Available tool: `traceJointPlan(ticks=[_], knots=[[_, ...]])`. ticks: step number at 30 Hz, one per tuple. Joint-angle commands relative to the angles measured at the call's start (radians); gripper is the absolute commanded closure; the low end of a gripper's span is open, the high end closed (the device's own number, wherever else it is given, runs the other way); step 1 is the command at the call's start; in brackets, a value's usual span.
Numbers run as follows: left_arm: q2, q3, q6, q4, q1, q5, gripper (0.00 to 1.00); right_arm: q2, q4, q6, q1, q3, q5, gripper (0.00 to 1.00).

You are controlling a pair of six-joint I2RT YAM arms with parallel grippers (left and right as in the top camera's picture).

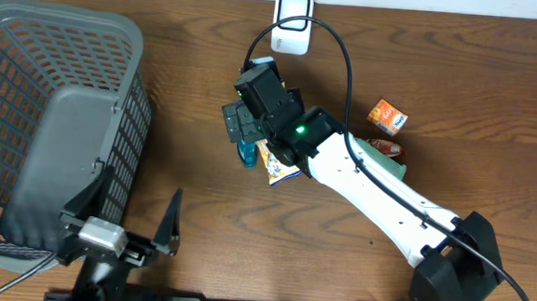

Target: Scan the item barcode

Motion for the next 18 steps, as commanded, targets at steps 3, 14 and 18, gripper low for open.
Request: traceJointPlan(ticks=[3, 14, 18], knots=[[0.032, -0.003, -0.013, -0.117, -0.004, 0.049, 0.02, 0.002, 0.000, -0.001, 0.020, 0.018, 0.012, 0.01], [0.205, -0.029, -0.010, -0.139, -0.003, 0.096, 0.02, 0.022, -0.019, -0.001, 0.020, 0.017, 0.014, 0.01], [0.211, -0.029, -0.158, -0.154, -0.003, -0.179, 0.02, 0.022, -0.049, -0.001, 0.019, 0.017, 0.034, 0.01]])
